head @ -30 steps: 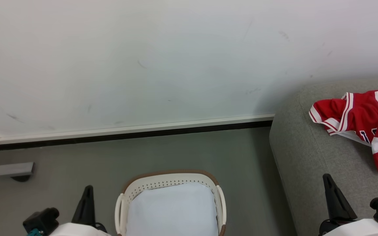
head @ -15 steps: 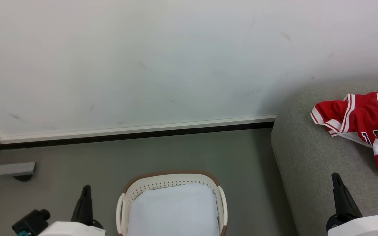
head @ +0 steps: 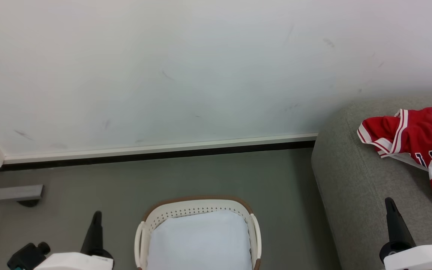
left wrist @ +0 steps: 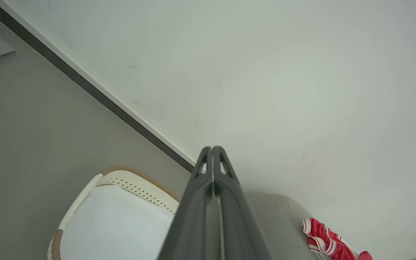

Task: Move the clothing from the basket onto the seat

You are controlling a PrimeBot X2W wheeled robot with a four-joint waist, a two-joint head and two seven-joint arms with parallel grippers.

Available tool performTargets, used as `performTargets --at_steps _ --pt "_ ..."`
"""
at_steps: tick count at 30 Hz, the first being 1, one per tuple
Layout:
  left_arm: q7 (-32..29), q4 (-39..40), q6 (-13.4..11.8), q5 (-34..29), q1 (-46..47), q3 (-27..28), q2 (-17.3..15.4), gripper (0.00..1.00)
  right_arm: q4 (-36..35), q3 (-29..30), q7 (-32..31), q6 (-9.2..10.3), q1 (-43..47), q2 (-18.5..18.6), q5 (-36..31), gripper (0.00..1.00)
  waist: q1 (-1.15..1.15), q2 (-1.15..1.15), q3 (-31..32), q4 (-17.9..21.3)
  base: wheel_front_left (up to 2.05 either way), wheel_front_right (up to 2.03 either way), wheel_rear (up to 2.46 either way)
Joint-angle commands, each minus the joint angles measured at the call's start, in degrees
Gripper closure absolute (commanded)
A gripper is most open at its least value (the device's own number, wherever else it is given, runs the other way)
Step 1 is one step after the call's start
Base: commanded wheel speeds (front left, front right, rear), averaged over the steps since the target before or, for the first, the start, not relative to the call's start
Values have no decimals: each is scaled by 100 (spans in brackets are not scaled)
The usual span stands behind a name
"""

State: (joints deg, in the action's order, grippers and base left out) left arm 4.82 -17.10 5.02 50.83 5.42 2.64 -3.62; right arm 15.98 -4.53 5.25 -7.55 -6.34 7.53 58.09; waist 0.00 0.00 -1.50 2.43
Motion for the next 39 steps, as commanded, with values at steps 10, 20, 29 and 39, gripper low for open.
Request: performTargets --at_steps 10,20,29,39 --pt "-204 121 63 758 87 88 1 100 -110 215 -195 5 -42 -44 645 100 0 0 16 -29 0 0 0" --pt "-375 160 101 1371 93 149 13 100 -129 364 -363 6 -31 -111 1155 100 0 0 32 -59 0 0 0" --pt "-515 191 126 1857 97 194 22 100 -142 487 -503 7 -21 -161 1579 100 0 0 46 -85 0 0 0" --pt "-653 220 158 2381 102 236 31 100 -159 622 -643 8 -10 -225 1998 100 0 0 62 -114 0 0 0"
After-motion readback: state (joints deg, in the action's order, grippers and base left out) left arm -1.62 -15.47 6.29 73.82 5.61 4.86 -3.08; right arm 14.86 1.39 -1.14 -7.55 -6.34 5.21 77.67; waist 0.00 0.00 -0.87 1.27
